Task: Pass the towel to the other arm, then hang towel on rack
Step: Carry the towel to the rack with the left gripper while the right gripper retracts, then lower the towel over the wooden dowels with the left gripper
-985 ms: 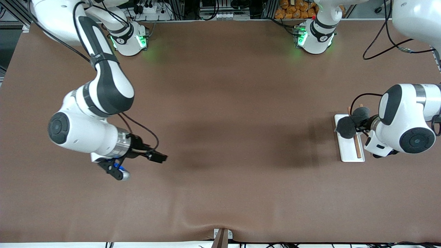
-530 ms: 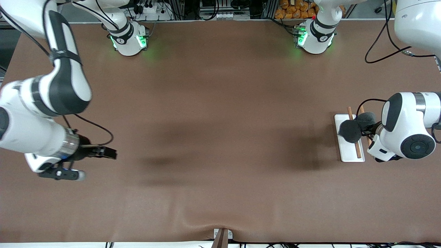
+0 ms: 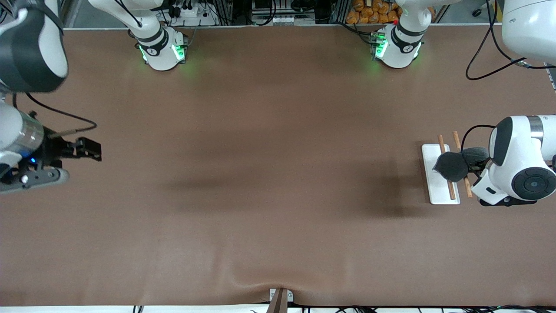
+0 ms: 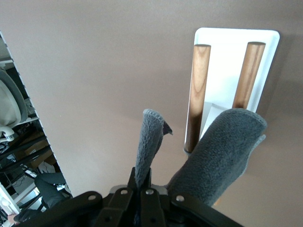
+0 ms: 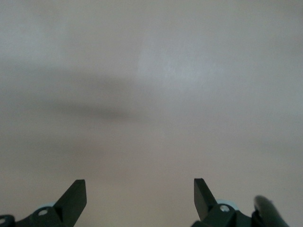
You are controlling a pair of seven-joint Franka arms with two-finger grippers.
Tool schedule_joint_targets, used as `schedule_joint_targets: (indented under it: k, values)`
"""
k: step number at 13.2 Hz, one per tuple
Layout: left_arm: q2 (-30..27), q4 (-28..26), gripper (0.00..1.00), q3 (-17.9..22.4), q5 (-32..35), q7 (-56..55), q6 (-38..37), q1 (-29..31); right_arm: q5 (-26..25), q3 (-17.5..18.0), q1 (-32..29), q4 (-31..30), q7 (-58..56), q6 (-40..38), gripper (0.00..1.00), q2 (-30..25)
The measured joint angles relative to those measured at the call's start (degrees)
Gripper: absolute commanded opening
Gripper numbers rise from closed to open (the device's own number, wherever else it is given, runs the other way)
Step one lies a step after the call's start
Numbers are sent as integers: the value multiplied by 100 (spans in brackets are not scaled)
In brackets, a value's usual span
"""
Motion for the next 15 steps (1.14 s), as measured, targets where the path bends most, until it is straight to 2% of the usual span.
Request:
schedule_joint_targets:
  k: [2,4,6,9,12,15]
  values:
    - [13,-8,0,0,0,4,39,13,120,8,0,-576,180,47,100,-540]
    - [77,-20,0,-1,-9,8,58,62,132,8,-11,-1531,250,593,100,-1175]
    - [161,-22,0,-1,-98,11,85,128,38,11,-12,-1964,256,832,100,-1476]
    - [225,-23,0,-7,-432,11,91,134,-289,7,-30,-1744,256,992,100,-1455]
    - [270,-23,0,-11,-702,11,91,133,-300,3,-73,-1560,256,938,100,-1446]
    - [330,-28,0,-11,-766,11,91,137,-300,5,-78,-1527,262,571,100,-1444]
